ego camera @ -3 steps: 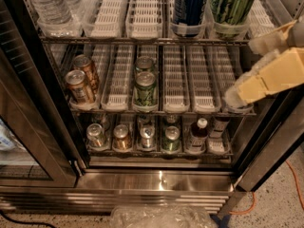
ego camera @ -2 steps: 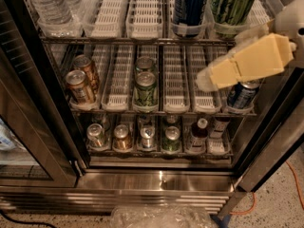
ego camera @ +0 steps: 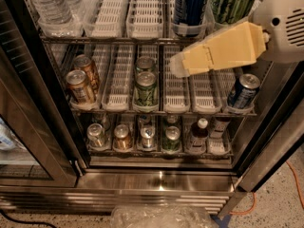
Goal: Pick pepsi can from top shelf of fridge
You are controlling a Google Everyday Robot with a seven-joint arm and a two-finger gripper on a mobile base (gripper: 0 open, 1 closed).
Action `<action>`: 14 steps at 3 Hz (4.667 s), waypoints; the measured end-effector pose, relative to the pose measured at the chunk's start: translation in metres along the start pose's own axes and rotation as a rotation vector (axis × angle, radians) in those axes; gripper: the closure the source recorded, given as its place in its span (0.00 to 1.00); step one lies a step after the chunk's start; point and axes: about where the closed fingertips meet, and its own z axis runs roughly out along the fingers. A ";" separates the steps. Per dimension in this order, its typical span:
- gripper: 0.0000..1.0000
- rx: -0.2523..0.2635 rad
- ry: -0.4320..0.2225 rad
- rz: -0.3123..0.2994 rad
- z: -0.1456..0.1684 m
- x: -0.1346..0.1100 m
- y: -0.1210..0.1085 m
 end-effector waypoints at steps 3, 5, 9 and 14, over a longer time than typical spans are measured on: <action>0.00 0.309 0.007 -0.299 0.039 0.071 -0.010; 0.00 0.451 -0.162 -0.284 0.074 0.075 -0.063; 0.00 0.513 -0.456 -0.247 0.030 0.027 -0.127; 0.00 0.367 -0.614 -0.186 -0.006 0.025 -0.070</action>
Offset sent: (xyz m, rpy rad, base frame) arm 0.0400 -0.0356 -0.0628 -0.2990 -0.5150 -0.2910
